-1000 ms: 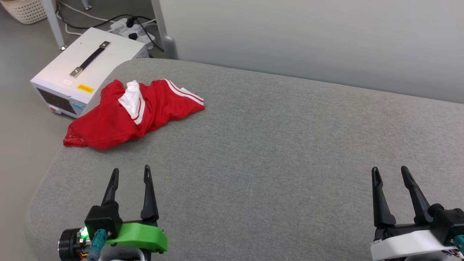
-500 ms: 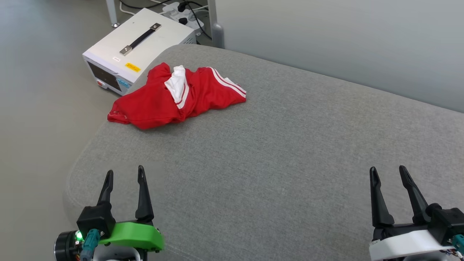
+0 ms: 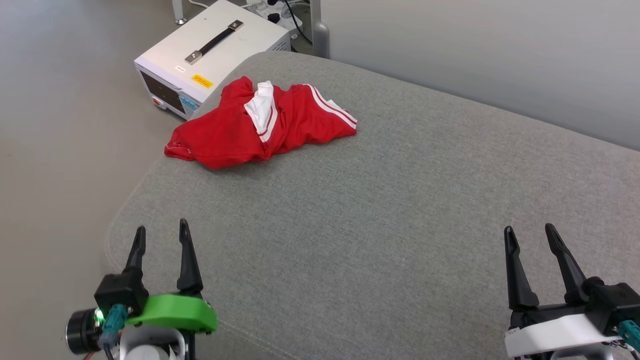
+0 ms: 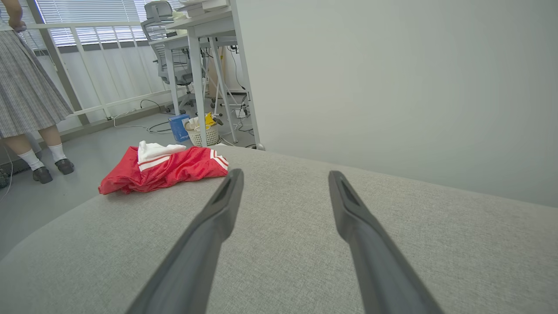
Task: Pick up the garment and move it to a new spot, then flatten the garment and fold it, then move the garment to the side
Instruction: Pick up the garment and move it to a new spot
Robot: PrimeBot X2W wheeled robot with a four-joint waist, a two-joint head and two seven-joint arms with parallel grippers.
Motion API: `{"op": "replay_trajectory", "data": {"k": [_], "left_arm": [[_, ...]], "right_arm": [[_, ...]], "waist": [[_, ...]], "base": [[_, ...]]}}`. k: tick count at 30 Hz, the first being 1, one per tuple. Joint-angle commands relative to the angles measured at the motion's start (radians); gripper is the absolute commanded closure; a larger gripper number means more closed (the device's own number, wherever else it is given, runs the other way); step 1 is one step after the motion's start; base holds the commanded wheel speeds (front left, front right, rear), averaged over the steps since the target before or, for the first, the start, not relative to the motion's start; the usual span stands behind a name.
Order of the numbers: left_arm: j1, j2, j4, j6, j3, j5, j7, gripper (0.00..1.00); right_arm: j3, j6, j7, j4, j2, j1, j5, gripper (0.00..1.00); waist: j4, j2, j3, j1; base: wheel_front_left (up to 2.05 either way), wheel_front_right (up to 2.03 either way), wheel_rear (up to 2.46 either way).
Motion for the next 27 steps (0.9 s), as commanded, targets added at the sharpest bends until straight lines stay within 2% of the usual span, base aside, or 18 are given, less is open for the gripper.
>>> {"op": "replay_trajectory", "data": {"k": [1,9,18,24,27], "left_arm": [[-0.052,-0.005,0.005,-0.019,0.01,0.016,-0.006,0.0],[-0.304,0.023,0.05,-0.112,0.127,0.012,-0.006,0.0],[-0.632,0.157,0.161,-0.177,0.188,0.008,-0.006,0.0],[-0.812,0.276,0.358,-0.19,0.122,-0.046,-0.003,0.0],[-0.893,0.333,0.462,-0.19,0.049,-0.12,0.06,0.0]], "right_arm": [[-0.001,-0.001,-0.009,-0.01,-0.003,-0.017,-0.01,0.0],[0.011,-0.001,-0.009,-0.043,-0.003,-0.08,-0.068,0.0],[0.022,-0.001,-0.009,-0.092,-0.019,-0.175,-0.113,0.0],[0.039,-0.001,-0.009,-0.116,-0.025,-0.217,-0.116,0.0],[0.046,-0.001,-0.009,-0.122,-0.027,-0.229,-0.116,0.0]], "waist": [[-0.013,0.0,0.017,0.0],[-0.083,0.0,0.124,0.0],[-0.176,0.0,0.284,0.0],[-0.23,0.0,0.335,0.0],[-0.252,0.0,0.351,0.0]], "base": [[0.0,0.0,0.0],[0.0,0.0,0.0],[0.0,0.0,0.0],[0.0,0.0,0.0],[0.0,0.0,0.0]]}}
